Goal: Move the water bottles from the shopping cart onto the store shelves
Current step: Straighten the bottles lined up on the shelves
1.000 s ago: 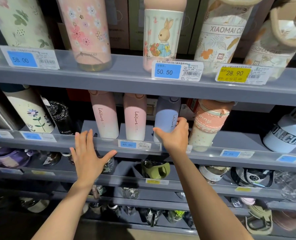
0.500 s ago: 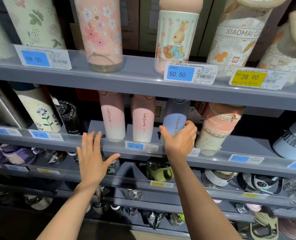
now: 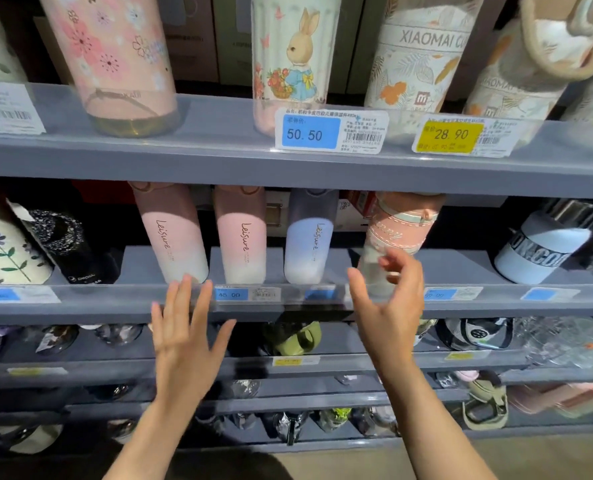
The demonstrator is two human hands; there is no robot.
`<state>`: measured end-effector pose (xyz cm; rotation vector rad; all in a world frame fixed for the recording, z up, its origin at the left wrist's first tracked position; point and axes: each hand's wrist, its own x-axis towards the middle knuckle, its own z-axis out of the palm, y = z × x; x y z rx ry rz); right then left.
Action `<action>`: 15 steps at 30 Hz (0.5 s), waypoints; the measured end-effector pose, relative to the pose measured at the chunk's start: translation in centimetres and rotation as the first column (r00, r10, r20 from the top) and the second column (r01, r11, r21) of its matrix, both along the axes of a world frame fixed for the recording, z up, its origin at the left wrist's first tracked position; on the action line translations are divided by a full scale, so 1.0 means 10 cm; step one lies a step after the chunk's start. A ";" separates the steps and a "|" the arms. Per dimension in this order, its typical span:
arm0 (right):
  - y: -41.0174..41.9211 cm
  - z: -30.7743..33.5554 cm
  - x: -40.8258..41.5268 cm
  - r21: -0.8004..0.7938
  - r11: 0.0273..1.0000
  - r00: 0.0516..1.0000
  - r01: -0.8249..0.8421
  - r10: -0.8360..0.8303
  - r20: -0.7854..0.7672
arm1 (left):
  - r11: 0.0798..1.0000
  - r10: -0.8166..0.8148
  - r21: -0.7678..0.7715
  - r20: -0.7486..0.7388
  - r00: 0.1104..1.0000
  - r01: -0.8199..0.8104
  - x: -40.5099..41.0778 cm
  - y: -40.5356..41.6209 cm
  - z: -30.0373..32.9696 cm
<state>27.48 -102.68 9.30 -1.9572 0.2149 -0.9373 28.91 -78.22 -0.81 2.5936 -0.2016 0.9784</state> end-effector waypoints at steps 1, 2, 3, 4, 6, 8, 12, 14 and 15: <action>-0.13 0.01 0.00 0.039 0.997 0.997 0.072 -0.073 0.025 | 0.998 -0.043 0.040 0.023 0.999 0.042 0.02 -0.13 0.02; -0.25 0.02 0.04 0.062 0.991 0.992 0.122 -0.123 0.017 | 0.994 -0.085 0.075 0.037 0.996 0.082 0.04 -0.26 0.05; -0.34 0.04 0.11 0.077 0.988 0.991 0.137 -0.136 -0.017 | 0.986 -0.131 0.107 0.048 0.990 0.125 0.05 -0.40 0.06; -0.41 0.06 0.19 0.095 0.989 0.992 0.118 -0.112 -0.063 | 0.977 -0.176 0.136 0.059 0.983 0.167 0.06 -0.54 0.07; -0.46 0.11 0.36 0.121 0.991 0.984 0.050 -0.028 -0.175 | 0.955 -0.247 0.184 0.057 0.967 0.233 0.06 -0.83 0.10; -0.46 0.13 0.48 0.121 0.993 0.969 0.020 0.011 -0.248 | 0.941 -0.280 0.208 0.037 0.959 0.267 0.06 -1.11 0.11; -0.60 0.13 0.58 0.112 0.994 0.964 -0.017 0.046 -0.261 | 0.934 -0.282 0.229 -0.004 0.959 0.275 0.08 -1.58 0.12; -0.76 0.16 0.57 0.155 0.984 0.961 -0.092 0.129 -0.246 | 0.938 -0.256 0.235 -0.024 0.966 0.255 0.10 -1.76 0.11; -0.86 0.17 0.57 0.163 0.979 0.961 -0.122 0.158 -0.227 | 0.941 -0.236 0.240 -0.035 0.971 0.238 0.10 -1.84 0.10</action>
